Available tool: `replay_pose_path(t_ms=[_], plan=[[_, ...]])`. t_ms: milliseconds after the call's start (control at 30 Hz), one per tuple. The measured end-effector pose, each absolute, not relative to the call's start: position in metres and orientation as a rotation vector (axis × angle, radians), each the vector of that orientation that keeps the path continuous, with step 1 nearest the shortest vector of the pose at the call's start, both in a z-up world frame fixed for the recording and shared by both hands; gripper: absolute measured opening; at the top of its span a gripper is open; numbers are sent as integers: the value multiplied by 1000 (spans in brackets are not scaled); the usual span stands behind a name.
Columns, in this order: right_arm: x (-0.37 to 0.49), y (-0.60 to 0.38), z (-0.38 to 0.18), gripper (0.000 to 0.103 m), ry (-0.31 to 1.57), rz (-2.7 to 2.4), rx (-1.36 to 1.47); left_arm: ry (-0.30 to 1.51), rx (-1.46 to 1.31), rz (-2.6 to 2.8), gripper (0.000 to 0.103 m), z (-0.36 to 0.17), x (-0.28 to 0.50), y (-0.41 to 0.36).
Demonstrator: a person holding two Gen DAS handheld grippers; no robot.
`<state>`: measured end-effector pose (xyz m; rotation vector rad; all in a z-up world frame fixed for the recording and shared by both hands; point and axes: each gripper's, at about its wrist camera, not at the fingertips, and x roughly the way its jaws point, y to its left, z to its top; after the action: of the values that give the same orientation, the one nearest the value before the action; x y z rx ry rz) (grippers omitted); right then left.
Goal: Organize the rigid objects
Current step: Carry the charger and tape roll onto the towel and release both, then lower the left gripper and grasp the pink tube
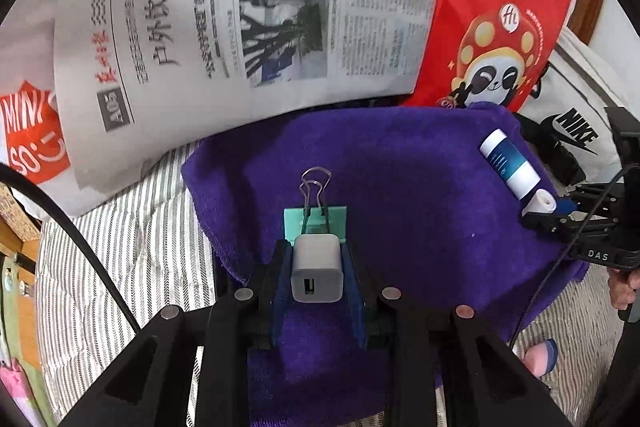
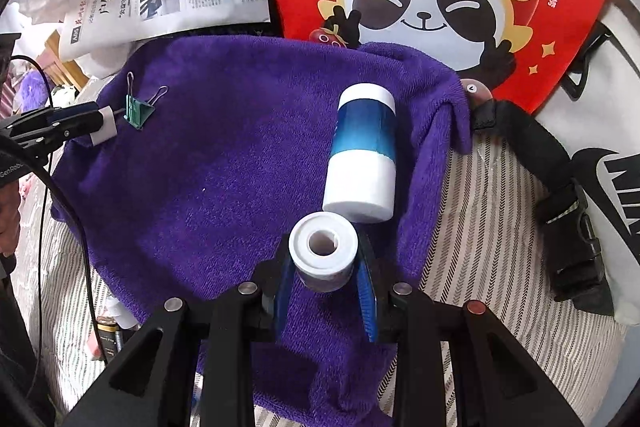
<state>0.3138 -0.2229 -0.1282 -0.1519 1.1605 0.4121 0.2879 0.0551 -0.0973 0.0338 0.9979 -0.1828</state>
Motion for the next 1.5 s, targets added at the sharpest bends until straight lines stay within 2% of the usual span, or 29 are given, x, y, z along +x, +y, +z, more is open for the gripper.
replay_pose_path(t_ms=[533, 1167, 1233, 1300, 1367, 1500], plan=[[306, -217, -133, 30, 1136, 418, -184, 1001, 130, -190, 25, -111, 291, 37], [304, -209, -134, 31, 1122, 463, -208, 1089, 197, -187, 25, -131, 293, 28], [305, -209, -135, 33, 1122, 478, -206, 1092, 199, -186, 25, -131, 293, 26], [304, -207, -135, 43, 1121, 512, -202, 1102, 195, -172, 27, -131, 293, 25], [302, -202, -135, 49, 1118, 530, -230, 1109, 197, -159, 27, -128, 289, 27], [301, -198, -133, 50, 1121, 499, -292, 1102, 208, -138, 28, -121, 274, 26]])
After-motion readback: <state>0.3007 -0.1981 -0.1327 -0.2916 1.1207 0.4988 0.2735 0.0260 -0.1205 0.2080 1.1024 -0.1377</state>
